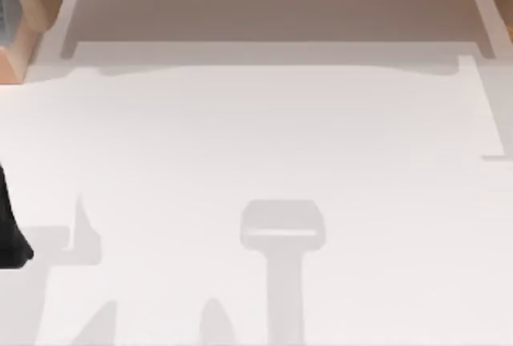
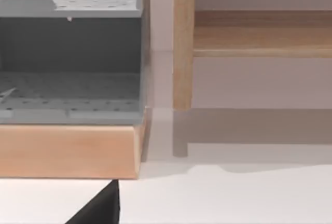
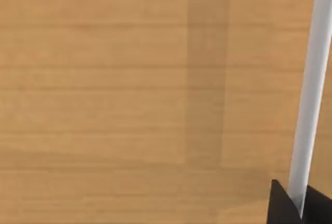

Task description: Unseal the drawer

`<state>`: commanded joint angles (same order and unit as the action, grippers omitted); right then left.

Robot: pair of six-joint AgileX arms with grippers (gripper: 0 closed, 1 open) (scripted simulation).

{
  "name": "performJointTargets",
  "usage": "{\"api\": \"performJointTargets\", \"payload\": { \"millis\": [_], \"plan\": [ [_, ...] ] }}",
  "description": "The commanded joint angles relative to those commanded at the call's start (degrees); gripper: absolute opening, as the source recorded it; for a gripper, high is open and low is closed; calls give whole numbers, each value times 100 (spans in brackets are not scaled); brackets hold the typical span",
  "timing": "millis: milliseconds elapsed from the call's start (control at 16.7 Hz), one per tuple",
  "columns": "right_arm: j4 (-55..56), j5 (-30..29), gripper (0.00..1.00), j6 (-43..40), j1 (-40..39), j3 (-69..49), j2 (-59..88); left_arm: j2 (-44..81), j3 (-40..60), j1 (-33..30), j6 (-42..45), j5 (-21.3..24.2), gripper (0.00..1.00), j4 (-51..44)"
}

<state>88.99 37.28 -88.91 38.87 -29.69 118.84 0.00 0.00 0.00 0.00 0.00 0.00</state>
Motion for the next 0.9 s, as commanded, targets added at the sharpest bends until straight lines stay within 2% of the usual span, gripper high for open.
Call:
{"api": "performJointTargets", "payload": {
  "millis": [360,900],
  "plan": [
    [157,136,0,-2,132,217,-84,0,0,0,0,0,100,0],
    [157,136,68,-2,132,217,-84,0,0,0,0,0,100,0]
  ]
}}
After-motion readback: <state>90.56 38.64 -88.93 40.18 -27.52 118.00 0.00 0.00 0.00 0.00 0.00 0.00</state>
